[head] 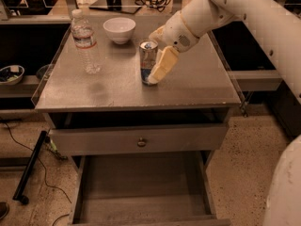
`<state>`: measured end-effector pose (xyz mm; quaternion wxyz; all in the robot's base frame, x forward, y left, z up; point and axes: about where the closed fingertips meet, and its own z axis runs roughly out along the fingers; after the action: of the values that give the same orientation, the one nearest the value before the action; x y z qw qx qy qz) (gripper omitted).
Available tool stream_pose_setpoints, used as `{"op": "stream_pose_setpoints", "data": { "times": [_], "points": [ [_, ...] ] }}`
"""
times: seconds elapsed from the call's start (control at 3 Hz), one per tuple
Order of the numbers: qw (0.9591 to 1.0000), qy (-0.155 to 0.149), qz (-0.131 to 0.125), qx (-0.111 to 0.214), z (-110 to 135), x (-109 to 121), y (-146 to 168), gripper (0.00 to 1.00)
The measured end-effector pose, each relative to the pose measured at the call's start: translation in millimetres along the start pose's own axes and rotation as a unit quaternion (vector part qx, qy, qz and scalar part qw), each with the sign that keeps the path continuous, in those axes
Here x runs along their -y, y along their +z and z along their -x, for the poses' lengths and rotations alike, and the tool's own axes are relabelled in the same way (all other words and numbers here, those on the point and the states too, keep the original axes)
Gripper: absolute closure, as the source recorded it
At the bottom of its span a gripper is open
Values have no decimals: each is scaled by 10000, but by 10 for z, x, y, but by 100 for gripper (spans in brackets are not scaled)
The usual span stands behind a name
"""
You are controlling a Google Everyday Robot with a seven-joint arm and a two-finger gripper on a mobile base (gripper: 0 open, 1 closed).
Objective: Place redbull can into middle drawer
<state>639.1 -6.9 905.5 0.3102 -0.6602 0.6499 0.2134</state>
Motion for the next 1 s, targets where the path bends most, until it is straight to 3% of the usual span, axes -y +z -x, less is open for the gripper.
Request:
{"op": "stream_pose_setpoints", "data": {
  "times": [1.0],
  "points": [
    [9998, 75, 19, 168, -114, 166, -112, 0]
  ]
}}
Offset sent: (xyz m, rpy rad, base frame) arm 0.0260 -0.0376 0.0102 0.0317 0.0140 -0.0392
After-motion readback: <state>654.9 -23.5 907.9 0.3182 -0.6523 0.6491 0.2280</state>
